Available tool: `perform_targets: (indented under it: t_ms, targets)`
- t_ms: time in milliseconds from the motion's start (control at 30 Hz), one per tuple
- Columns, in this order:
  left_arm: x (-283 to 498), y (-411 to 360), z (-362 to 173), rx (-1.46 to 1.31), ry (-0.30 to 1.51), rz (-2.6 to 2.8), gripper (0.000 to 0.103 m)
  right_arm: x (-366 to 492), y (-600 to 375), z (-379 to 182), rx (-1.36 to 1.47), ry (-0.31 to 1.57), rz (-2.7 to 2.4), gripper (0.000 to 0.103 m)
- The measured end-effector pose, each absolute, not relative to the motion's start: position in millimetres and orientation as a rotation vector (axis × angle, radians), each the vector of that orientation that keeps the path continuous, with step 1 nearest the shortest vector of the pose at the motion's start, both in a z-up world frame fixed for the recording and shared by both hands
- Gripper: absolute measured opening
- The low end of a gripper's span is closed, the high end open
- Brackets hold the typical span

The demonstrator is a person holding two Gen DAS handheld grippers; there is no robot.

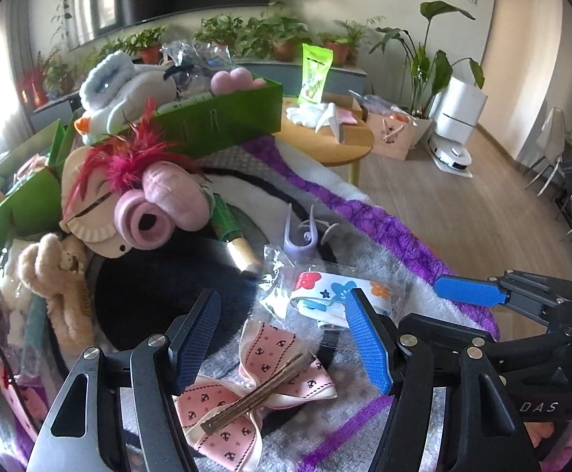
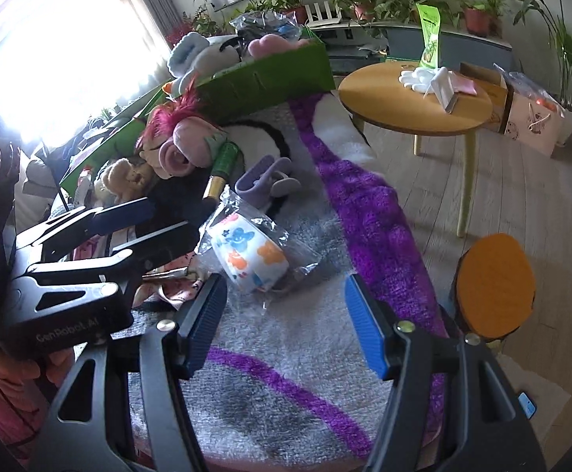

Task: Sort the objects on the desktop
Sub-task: 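Lower both grippers around the clear-wrapped package with colourful print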

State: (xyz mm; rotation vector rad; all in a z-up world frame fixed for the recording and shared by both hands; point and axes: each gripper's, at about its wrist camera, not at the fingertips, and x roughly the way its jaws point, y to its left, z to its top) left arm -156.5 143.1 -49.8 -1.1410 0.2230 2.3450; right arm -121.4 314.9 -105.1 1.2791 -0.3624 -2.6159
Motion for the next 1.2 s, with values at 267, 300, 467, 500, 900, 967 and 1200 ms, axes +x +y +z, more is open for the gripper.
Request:
perform_targets:
  t_ms: [267,300,467,500,900,967,1200]
  targets:
    - [-164,148,-61,-1.177,0.225,2.29,0.067,-127,315,-113,1.291,-0.415,-2.572,0.05]
    - [-166,149,-62,-1.183,0.221,2.286,0.067,-128,316,-115,1.293,-0.431,-2.565,0.05]
    - [-172,150,-66,-1.211,0.208,2.27,0.067,-132,315,-117,1.289,-0.453,-2.554,0.05]
    - [-174,150,-67,-1.218,0.206,2.267,0.067,-133,314,-118,1.29,-0.458,-2.549,0.05]
    - [-174,151,-75,-1.275,0.14,2.153,0.066,-142,325,-120,1.274,-0.44,-2.569,0.039]
    - [-171,152,-75,-1.276,0.153,2.151,0.066,-145,330,-120,1.28,-0.451,-2.571,0.039]
    - [-175,142,-71,-1.284,0.087,2.207,0.054,-146,329,-118,1.269,-0.436,-2.565,0.04]
